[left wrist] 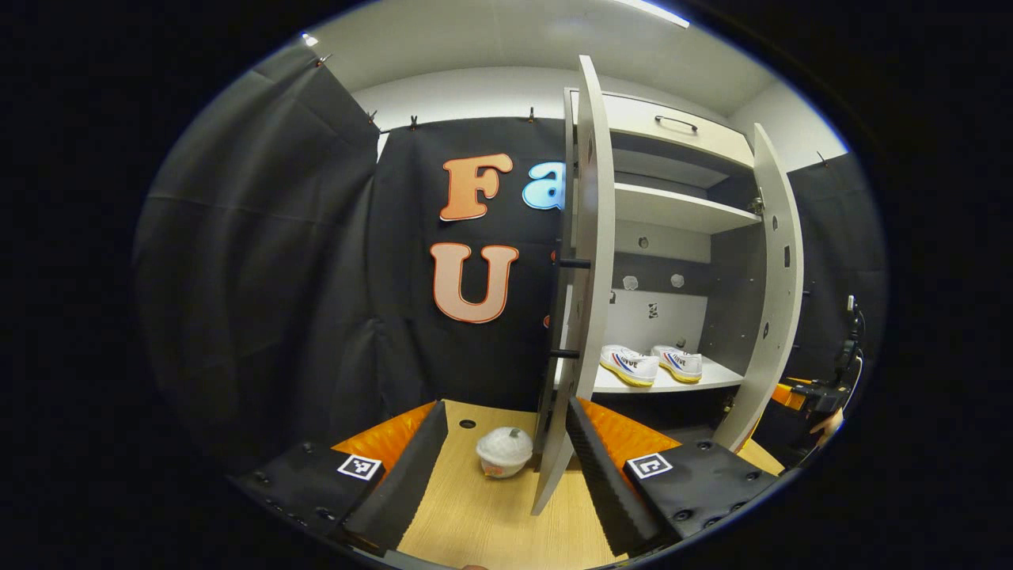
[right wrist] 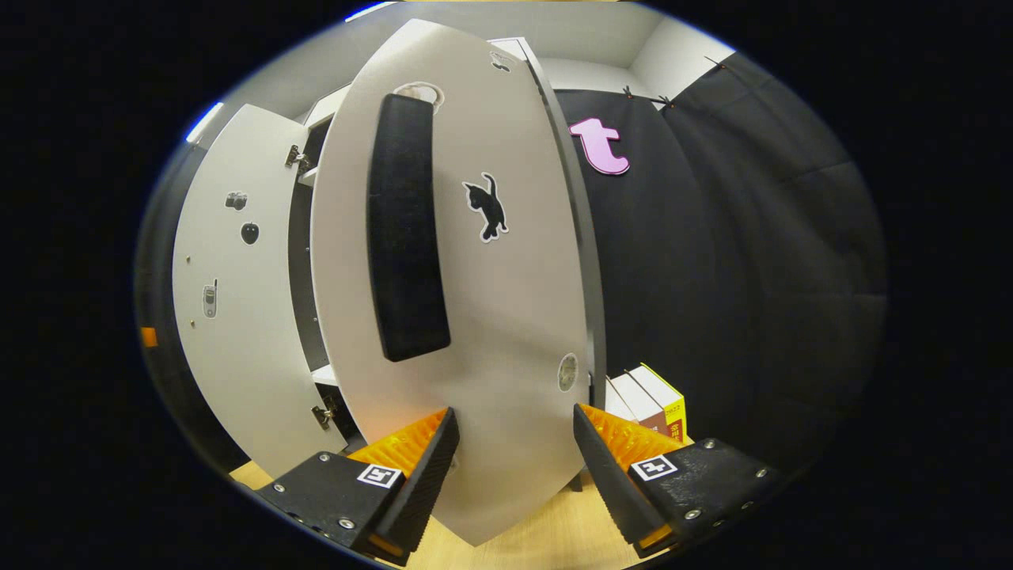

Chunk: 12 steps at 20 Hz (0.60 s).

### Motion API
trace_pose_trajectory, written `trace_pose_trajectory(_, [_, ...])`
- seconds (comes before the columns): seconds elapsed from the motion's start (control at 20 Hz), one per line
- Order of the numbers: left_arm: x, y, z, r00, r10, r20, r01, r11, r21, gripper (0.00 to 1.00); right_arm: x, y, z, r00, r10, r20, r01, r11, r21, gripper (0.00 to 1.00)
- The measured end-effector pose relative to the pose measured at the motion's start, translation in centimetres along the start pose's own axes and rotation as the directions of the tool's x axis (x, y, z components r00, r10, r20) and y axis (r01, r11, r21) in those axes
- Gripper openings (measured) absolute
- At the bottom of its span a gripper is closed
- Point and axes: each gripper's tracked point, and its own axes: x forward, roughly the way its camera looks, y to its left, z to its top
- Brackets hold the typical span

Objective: Grab one shoe with the right hand and put it into the shoe cabinet, grab the other shoe with the left hand and put it into the shoe cabinet; then close the right door with the right hand and the left door with the left hand.

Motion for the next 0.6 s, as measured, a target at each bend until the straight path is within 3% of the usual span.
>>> trace_pose_trajectory(0.2, [0.1, 0.9, 0.0, 1.000, 0.028, -0.013, -0.028, 1.000, -0.004, 0.96, 3.2, 2.2, -0.5, 1.000, 0.016, -0.011, -0.016, 1.000, -0.003, 0.92])
trace_pose_trajectory(0.25, [-0.1, 1.4, -0.1, 0.999, 0.036, -0.019, -0.036, 0.999, -0.003, 0.97, 3.9, 2.9, -0.4, 1.000, 0.019, -0.009, -0.019, 1.000, -0.007, 0.85])
trace_pose_trajectory(0.3, [-0.1, 1.8, -0.2, 0.999, 0.045, -0.023, -0.045, 0.999, -0.002, 0.96, 4.4, 3.2, -0.1, 1.000, 0.019, -0.008, -0.019, 1.000, -0.011, 0.92])
trace_pose_trajectory(0.6, [0.6, 3.1, -0.4, 0.997, 0.065, -0.038, -0.065, 0.998, 0.003, 0.97, 5.4, 3.6, 0.5, 1.000, 0.012, -0.012, -0.012, 0.999, -0.031, 0.92])
